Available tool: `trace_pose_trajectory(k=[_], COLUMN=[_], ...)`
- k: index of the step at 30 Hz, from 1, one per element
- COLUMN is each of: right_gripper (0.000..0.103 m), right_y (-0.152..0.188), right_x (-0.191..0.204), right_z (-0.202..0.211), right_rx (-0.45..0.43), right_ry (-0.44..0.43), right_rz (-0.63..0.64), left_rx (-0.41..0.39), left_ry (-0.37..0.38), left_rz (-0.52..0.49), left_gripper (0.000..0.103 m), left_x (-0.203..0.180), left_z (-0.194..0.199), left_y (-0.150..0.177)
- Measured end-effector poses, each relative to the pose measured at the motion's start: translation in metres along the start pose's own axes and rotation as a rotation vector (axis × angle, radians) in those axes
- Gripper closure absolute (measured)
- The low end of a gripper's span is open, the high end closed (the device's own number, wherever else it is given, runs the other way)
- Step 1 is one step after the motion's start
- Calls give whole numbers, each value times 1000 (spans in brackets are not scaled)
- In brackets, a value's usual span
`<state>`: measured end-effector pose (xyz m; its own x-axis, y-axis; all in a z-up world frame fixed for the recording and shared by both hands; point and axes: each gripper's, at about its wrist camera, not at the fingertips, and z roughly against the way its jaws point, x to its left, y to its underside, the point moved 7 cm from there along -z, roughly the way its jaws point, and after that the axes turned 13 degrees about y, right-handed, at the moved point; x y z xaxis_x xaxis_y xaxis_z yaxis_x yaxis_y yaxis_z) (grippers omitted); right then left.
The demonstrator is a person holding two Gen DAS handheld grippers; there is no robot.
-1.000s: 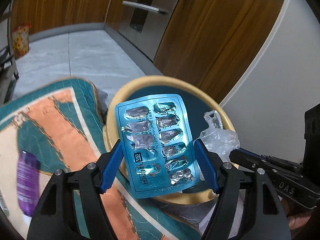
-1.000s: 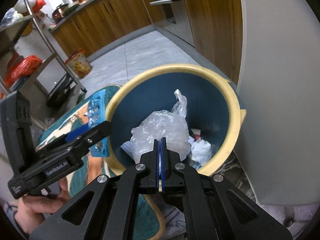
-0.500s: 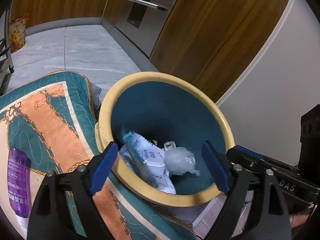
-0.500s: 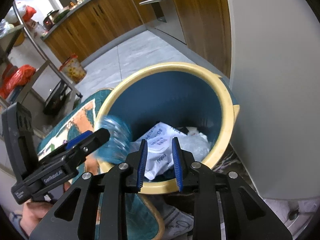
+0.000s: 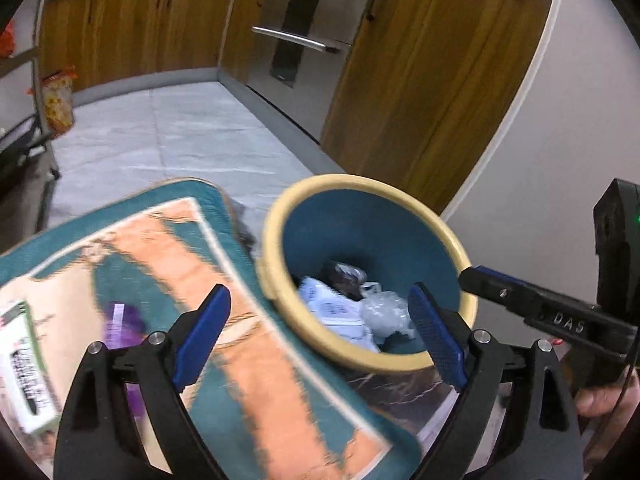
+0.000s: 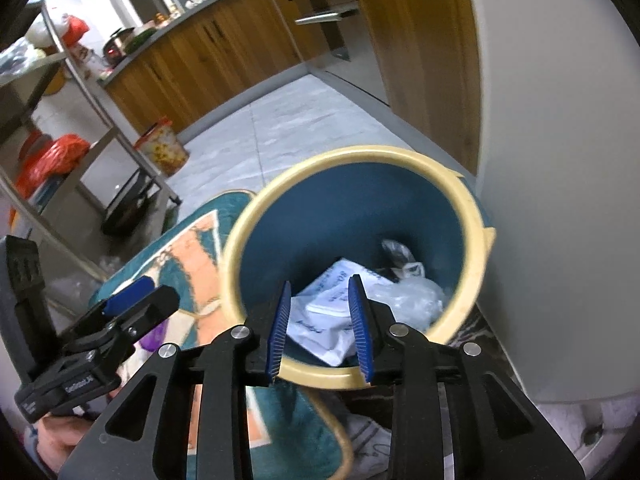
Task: Collect trash
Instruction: 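Grasp the COLTALIN medicine box with the left tool while the right tool grasps the purple spray bottle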
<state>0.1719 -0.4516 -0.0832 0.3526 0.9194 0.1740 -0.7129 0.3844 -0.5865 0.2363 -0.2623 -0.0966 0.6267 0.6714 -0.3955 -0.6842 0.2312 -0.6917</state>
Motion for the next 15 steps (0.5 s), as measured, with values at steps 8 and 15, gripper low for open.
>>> trace_pose_trajectory(k=[8,15], right_gripper=[64,60], right_y=[2,6], right_x=[34,65], right_z=[8,7], right_rx=[-9,-5], right_ry=[-40,-71], right_rz=[43,93], left_rx=[-28,-65], left_ry=[-147,-267], left_rz=[43,114], left_gripper=[9,5], left_x=[41,86], left_z=[51,93], left_y=[8,20])
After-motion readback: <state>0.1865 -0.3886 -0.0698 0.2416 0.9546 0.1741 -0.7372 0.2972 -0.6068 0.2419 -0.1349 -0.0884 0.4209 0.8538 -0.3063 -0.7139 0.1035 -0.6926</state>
